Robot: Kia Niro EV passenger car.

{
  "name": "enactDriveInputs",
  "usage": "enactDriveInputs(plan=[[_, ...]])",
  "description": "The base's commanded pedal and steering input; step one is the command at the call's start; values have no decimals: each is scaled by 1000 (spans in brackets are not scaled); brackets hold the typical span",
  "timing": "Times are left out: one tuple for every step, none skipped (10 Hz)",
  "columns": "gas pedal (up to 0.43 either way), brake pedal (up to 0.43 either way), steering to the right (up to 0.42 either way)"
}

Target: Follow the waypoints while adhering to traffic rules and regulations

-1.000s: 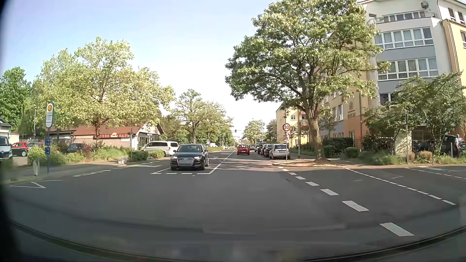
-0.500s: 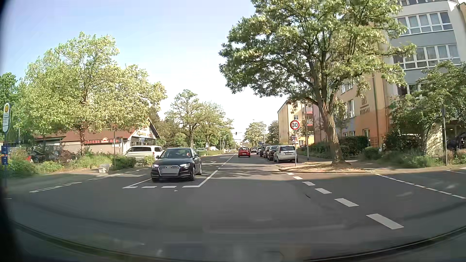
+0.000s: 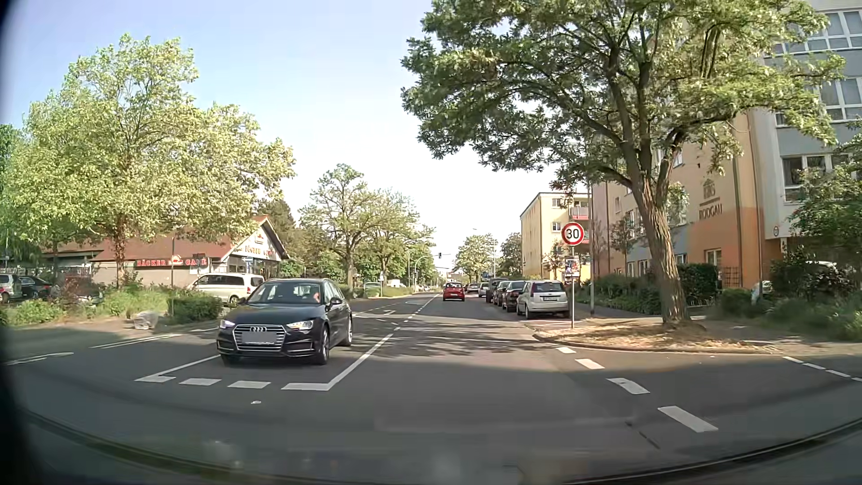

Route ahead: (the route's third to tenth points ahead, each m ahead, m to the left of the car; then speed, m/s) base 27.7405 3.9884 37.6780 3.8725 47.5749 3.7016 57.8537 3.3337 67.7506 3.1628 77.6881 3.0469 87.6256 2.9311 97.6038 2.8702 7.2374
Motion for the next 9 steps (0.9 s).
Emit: enactDriveInputs(plan=[[20, 30, -3], [20, 24, -3], [20, 30, -6], [20, 30, -6], [20, 24, -6], [20, 30, -6], [20, 30, -6], [20, 30, -5], [20, 30, -4]])
